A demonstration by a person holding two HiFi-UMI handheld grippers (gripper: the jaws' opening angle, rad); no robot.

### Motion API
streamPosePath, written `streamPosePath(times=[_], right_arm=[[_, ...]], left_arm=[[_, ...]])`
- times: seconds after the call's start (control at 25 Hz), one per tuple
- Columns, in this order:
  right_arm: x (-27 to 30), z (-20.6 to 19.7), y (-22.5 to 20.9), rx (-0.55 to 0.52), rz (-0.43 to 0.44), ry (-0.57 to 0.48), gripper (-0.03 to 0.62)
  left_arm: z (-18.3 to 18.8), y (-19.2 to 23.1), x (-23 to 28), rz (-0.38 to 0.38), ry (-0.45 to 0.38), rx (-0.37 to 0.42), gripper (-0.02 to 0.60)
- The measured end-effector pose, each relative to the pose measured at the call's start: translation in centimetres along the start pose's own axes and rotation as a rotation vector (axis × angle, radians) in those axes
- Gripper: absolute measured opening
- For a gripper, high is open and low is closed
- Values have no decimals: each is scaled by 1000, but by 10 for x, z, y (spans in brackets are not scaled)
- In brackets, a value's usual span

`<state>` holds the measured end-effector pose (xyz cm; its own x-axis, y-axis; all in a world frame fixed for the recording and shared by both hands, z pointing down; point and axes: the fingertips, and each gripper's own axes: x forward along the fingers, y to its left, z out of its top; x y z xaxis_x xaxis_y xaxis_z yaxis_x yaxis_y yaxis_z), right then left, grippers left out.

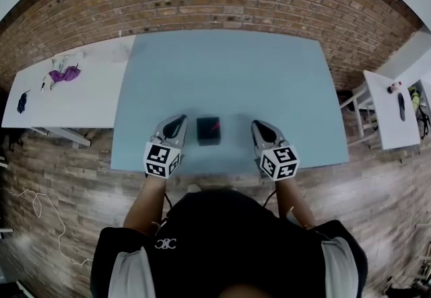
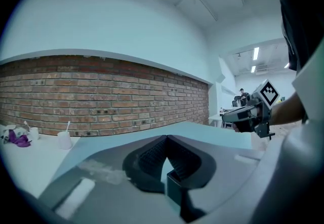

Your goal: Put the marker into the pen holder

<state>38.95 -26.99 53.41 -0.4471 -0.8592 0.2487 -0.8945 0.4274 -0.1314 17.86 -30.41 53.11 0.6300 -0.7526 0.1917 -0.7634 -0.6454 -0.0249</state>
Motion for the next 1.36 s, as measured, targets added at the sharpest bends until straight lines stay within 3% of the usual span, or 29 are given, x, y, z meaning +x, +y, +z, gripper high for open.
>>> streamPosePath(times=[1.36], right_arm=[[22, -3, 5, 15, -30, 8, 3]], left_arm=[[-24, 17, -7, -2, 40, -39, 3]])
